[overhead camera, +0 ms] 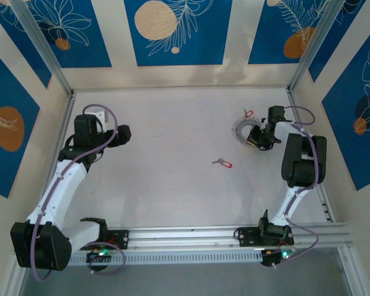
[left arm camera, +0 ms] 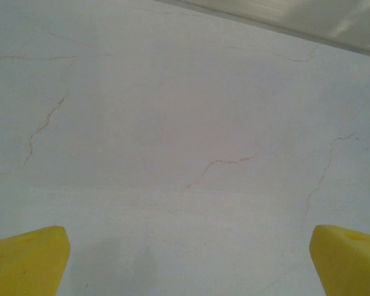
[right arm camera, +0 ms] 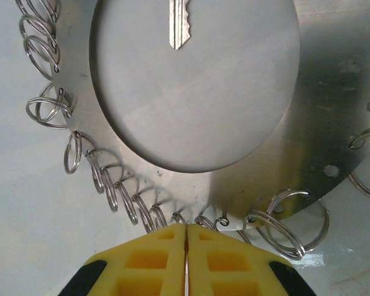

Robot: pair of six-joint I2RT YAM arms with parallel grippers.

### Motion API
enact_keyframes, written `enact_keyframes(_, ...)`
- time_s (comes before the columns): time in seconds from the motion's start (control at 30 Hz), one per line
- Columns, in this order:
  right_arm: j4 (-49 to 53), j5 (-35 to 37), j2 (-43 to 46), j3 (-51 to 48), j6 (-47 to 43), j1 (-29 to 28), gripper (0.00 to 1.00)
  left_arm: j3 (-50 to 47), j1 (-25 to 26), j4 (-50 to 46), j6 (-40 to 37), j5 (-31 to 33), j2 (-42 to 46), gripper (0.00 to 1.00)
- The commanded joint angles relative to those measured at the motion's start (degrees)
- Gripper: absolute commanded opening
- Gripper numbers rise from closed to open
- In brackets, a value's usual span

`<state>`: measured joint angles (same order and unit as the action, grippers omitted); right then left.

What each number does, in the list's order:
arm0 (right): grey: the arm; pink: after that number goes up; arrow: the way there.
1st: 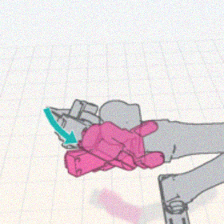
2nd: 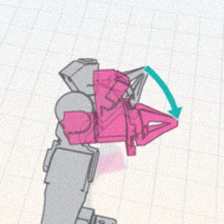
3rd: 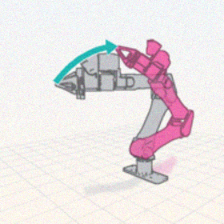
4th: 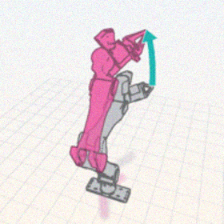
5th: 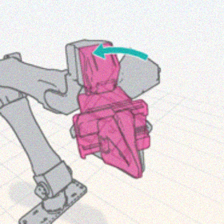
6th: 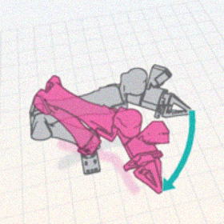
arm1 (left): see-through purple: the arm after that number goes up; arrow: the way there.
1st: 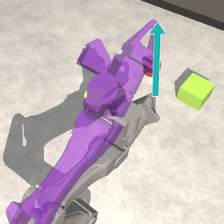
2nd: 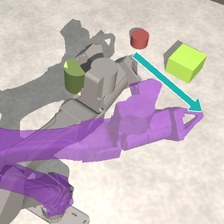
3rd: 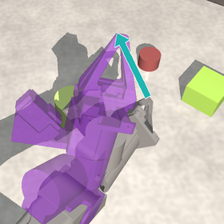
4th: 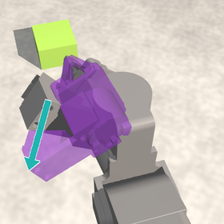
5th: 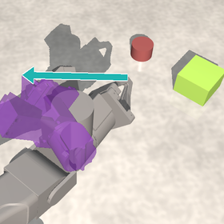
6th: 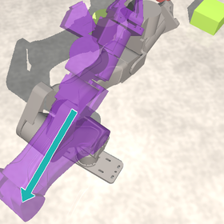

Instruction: Put the keys on the keyring

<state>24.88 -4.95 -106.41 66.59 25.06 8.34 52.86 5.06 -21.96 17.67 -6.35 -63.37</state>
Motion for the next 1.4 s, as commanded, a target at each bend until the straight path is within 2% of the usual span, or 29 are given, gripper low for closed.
enact_keyframes(0.0, 1.58, -1.17, -0.99, 0.69, 0.69, 0.12, 0.12, 0.75, 0.3, -0.81, -0.35, 0.77, 1.15, 1.0)
enact_keyframes(0.3, 2.25, -1.14, -1.28, 0.55, 1.05, -0.16, 0.2, 0.41, 0.3, -0.39, -0.13, 0.98, 1.59, 1.0)
enact_keyframes(0.8, 2.69, -0.42, -0.56, -0.68, 1.82, 0.21, 0.2, 0.7, 0.3, -0.86, -0.39, 0.74, 1.55, 1.0)
enact_keyframes(1.1, 2.19, -1.37, -0.53, -1.63, 2.44, 0.19, 0.25, 0.67, 0.28, -0.75, -0.43, 0.89, 2.02, 1.0)
enact_keyframes(1.2, 1.34, -2.32, -0.49, -2.24, 2.8, 0.1, 0.24, 0.48, 0.3, -0.62, -0.51, 1.16, 2.03, 1.0)
enact_keyframes(1.37, 0.09, -3.44, -0.12, -2.73, 2.69, 0.16, 0.17, 0.36, 0.3, -0.49, -0.2, 1.16, 2.2, 1.0)
